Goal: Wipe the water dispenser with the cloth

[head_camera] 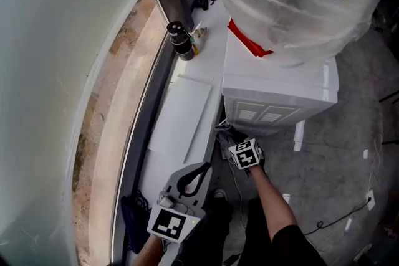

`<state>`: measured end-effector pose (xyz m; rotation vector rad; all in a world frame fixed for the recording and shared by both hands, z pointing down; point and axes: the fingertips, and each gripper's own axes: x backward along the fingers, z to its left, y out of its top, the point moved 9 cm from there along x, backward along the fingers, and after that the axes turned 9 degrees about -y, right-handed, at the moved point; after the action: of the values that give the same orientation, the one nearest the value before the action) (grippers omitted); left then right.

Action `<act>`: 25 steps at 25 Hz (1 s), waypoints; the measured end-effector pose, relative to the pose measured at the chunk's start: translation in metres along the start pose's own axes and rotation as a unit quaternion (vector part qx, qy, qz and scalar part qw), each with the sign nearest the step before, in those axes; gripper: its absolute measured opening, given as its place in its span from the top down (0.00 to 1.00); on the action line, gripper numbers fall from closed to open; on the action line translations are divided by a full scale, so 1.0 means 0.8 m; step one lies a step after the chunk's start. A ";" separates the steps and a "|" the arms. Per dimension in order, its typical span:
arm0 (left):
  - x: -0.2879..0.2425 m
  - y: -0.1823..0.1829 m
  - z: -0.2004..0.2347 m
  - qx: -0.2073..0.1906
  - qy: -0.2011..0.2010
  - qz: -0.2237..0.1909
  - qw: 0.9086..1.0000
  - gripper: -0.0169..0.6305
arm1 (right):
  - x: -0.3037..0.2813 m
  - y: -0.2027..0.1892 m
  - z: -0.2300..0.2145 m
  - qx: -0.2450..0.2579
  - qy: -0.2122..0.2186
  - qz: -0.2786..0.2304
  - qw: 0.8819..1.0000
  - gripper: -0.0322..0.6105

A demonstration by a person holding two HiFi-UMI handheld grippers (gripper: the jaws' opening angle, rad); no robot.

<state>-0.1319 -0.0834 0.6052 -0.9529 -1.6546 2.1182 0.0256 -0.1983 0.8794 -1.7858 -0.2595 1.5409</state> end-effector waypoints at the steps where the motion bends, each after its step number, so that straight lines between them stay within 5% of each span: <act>1: -0.004 -0.009 -0.002 -0.001 -0.002 0.005 1.000 0.94 | -0.006 -0.008 -0.010 -0.004 -0.006 0.002 1.000 0.78; 7: -0.025 -0.029 -0.016 0.004 -0.017 0.016 1.000 0.94 | 0.006 -0.042 -0.089 -0.050 -0.063 0.012 0.997 0.78; 17: -0.055 0.021 -0.055 -0.001 -0.070 0.021 0.997 0.94 | 0.125 -0.094 -0.239 -0.104 -0.177 0.058 0.977 0.78; 25: -0.043 0.092 -0.062 -0.010 -0.088 0.029 0.996 0.94 | 0.240 -0.067 -0.255 -0.133 -0.177 0.042 0.974 0.78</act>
<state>-0.0617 -0.0883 0.5410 -0.8509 -1.7518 2.2873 0.2776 -0.1287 0.7665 -1.7274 -0.5936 1.9602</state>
